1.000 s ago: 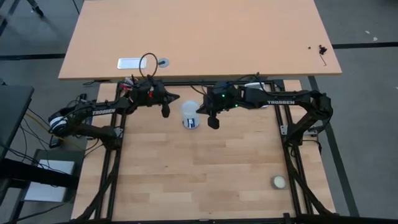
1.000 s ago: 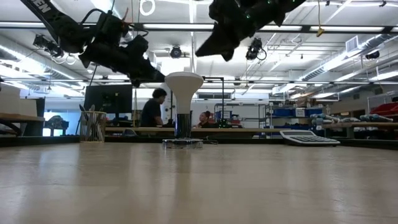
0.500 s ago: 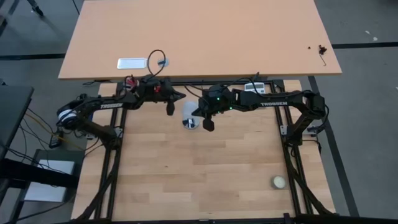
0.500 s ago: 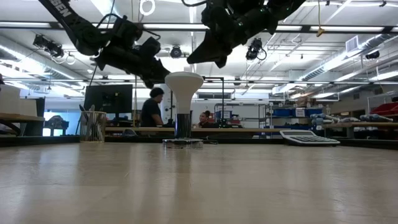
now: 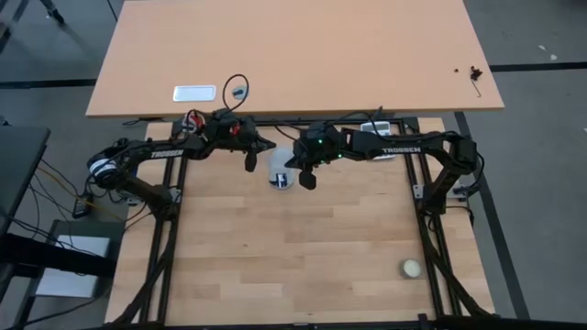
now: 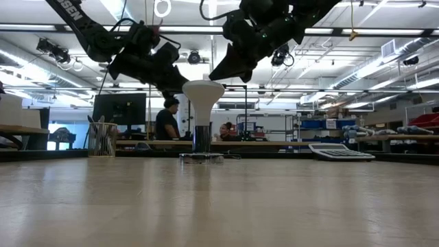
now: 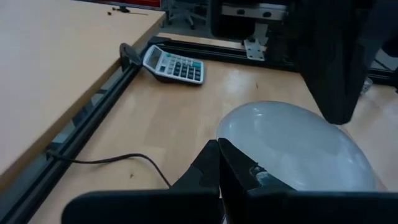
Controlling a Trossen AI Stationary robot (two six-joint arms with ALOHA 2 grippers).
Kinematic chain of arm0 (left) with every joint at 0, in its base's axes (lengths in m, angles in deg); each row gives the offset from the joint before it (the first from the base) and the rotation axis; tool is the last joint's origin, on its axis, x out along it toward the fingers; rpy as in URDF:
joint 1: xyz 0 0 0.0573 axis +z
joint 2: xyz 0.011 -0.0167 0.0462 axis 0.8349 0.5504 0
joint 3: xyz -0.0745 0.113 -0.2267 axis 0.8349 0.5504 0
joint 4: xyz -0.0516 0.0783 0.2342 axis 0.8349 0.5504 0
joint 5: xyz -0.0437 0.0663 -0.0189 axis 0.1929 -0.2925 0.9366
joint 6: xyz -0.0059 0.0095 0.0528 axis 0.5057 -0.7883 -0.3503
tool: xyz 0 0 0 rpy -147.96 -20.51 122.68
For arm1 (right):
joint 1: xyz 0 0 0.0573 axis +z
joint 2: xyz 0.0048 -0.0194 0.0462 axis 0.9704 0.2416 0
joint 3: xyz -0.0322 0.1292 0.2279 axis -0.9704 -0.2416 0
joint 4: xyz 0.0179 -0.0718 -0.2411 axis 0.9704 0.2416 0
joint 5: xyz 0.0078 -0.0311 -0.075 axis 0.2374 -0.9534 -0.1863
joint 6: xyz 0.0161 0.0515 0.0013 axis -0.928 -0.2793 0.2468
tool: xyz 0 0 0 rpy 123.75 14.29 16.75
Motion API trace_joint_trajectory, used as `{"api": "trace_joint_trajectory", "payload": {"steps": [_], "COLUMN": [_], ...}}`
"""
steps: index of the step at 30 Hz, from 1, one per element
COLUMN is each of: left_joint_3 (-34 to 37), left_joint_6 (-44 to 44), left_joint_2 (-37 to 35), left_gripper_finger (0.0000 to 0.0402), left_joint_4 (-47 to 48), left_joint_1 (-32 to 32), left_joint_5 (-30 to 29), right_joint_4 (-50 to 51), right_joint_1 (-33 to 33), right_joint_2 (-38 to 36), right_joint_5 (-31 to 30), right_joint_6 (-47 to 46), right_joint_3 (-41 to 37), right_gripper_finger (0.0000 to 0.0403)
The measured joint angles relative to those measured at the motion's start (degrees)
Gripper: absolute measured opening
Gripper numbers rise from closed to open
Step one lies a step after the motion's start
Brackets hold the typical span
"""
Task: Screw lightbulb
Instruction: Remove the white lightbulb from the silver lamp
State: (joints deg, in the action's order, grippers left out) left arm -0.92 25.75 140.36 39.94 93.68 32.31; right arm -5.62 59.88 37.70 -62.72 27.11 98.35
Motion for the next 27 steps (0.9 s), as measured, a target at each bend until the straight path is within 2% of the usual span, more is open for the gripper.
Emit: {"api": "trace_joint_trajectory", "payload": {"steps": [22,27], "left_joint_3": [1.44,1.95], "left_joint_6": [0.22,0.24], "left_joint_2": [-1.65,-1.05], "left_gripper_finger": [0.0,0.0], "left_joint_4": [3.7,5.25], "left_joint_1": [-0.95,-1.53], "left_joint_5": [2.22,2.68], "right_joint_4": [-1.09,-2.18], "right_joint_1": [-3.45,-3.25], "right_joint_2": [-0.18,-1.97], "right_joint_5": [-0.7,-1.11], "right_joint_6": [0.52,-2.13], "right_joint_3": [-0.05,-0.2], "right_gripper_finger": [0.0009,0.0016]}}
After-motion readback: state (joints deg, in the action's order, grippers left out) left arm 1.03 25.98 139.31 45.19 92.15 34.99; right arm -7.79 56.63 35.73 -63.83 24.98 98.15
